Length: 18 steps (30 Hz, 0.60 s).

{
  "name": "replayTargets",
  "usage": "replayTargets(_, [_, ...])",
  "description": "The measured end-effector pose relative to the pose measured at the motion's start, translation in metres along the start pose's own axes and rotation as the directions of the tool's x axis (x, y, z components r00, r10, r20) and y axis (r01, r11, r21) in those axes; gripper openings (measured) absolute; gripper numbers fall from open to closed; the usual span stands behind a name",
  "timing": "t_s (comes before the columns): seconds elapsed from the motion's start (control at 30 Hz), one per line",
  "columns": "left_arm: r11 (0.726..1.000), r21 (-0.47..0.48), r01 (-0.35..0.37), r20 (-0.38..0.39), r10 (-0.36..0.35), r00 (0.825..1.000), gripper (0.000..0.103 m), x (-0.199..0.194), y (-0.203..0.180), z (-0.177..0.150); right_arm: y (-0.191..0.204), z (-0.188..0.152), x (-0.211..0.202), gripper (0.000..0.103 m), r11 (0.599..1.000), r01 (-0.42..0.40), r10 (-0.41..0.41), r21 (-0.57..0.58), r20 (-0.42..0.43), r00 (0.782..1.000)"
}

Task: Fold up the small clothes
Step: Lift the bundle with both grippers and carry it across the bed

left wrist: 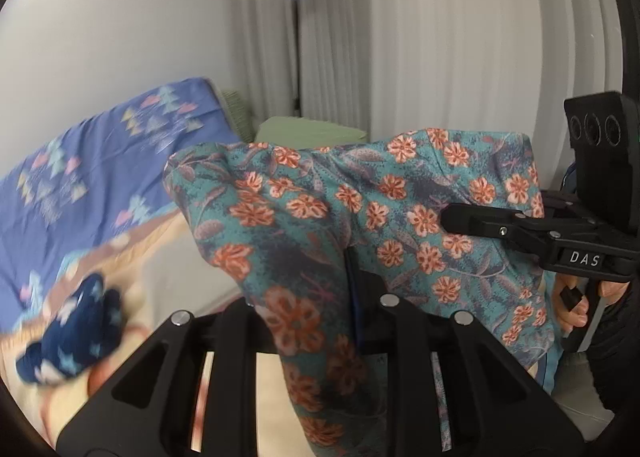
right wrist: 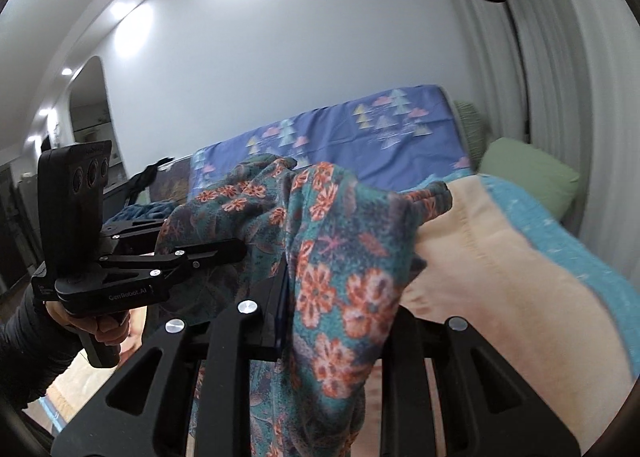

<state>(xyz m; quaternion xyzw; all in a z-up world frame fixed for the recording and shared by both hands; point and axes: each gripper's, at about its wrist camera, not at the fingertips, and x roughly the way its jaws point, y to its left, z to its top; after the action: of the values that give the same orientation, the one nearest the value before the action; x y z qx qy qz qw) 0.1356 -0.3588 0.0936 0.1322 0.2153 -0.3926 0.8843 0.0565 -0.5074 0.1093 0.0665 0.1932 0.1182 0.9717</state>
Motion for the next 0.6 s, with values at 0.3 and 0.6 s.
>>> replayTargets(0.3, [0.994, 0.112, 0.009, 0.039, -0.013, 0.999, 0.022, 0.096, -0.039, 0.084, -0.097, 0.046, -0.016, 0.022, 0.982, 0.184, -0.186, 0.034, 0.058, 0.981])
replayTargets(0.6, [0.968, 0.239, -0.082, 0.042, 0.074, 0.996, 0.023, 0.178, -0.051, 0.12, -0.164, 0.065, 0.022, 0.022, 0.952, 0.298, -0.302, 0.072, 0.052, 0.952])
